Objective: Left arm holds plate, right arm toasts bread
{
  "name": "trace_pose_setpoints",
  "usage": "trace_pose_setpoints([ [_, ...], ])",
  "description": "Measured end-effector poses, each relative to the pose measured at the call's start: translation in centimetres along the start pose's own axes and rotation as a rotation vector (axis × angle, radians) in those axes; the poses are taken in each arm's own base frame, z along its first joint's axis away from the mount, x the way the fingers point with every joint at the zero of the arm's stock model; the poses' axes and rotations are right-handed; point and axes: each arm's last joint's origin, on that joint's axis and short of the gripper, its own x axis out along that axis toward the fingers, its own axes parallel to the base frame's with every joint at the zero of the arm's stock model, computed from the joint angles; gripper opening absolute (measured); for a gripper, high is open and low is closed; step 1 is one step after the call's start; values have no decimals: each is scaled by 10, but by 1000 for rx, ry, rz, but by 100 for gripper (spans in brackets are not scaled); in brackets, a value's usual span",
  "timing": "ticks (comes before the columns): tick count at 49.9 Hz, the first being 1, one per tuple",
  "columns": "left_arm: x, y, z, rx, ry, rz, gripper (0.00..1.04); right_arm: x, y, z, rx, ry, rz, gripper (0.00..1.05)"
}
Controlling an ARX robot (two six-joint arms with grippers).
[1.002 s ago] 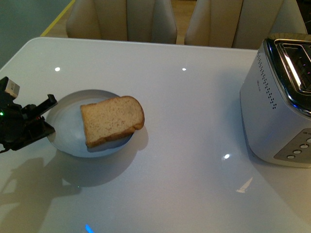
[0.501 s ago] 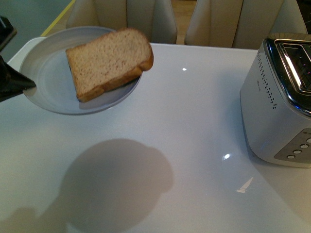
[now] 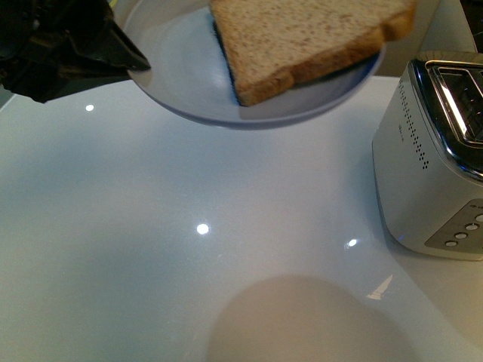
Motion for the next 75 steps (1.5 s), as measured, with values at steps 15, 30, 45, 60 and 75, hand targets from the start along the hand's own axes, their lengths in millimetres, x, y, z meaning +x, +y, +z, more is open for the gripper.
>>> trace_pose_setpoints([
  [15, -9, -27, -20, 42, 40, -60, 3, 0, 0, 0, 0, 0, 0, 96],
  [30, -10, -27, -20, 38, 36, -59, 3, 0, 0, -1, -27, 86, 43, 96],
  [45, -9, -28, -20, 39, 36, -57, 3, 47, -27, 47, 44, 364, 94, 96],
  [60, -9, -28, -20, 39, 37, -58, 3, 115, -6, 86, 360, 371, 303, 96],
  [75, -9, -28, -20, 39, 37, -58, 3, 142, 32, 87, 596, 430, 417, 96],
])
